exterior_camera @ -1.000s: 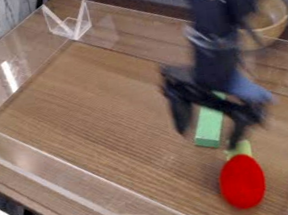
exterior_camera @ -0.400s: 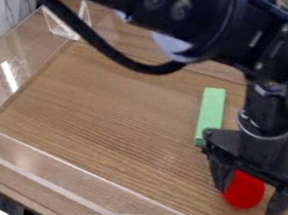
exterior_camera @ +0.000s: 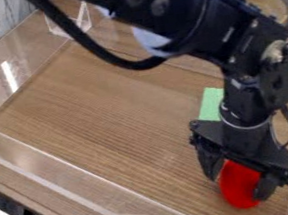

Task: Move the red object to the left side of the table

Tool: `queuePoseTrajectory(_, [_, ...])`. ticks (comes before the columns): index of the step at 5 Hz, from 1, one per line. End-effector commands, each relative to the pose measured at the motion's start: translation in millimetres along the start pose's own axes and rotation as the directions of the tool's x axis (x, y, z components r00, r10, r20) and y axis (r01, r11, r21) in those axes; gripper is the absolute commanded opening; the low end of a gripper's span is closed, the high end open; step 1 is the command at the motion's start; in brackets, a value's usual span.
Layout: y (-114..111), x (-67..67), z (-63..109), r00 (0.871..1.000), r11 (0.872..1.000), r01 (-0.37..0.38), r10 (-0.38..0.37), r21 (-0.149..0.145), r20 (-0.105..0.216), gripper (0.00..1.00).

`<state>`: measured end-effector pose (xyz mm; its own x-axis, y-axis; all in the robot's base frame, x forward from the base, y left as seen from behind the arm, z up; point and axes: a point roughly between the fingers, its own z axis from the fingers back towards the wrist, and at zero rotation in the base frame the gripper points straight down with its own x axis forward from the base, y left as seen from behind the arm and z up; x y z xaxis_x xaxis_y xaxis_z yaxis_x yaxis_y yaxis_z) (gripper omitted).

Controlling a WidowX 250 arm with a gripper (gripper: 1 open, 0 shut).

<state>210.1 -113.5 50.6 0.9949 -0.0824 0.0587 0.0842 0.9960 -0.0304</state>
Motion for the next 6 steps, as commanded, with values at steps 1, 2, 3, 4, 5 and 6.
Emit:
queuePoseTrajectory(1, [2.6, 11.3, 9.3, 0.997, 1.000, -0.013, 0.015, -0.024, 0.072, 1.00])
queuePoseTrajectory(2, [5.3, 13.9, 8.4, 0.996, 0.999, -0.025, 0.027, -0.032, 0.086, 1.00])
queuePoseTrajectory(3, [7.7, 16.5, 7.4, 0.995, 0.999, -0.035, 0.038, -0.037, 0.095, 1.00])
queuePoseTrajectory(4, [9.9, 19.0, 5.9, 0.994, 0.998, -0.044, 0.048, -0.039, 0.103, 1.00])
queuePoseTrajectory(5, [11.5, 20.9, 4.2, 0.993, 0.998, -0.053, 0.057, -0.042, 0.108, 1.00])
queuePoseTrajectory(6, [13.2, 22.4, 2.4, 0.992, 0.997, -0.061, 0.066, -0.045, 0.112, 1.00])
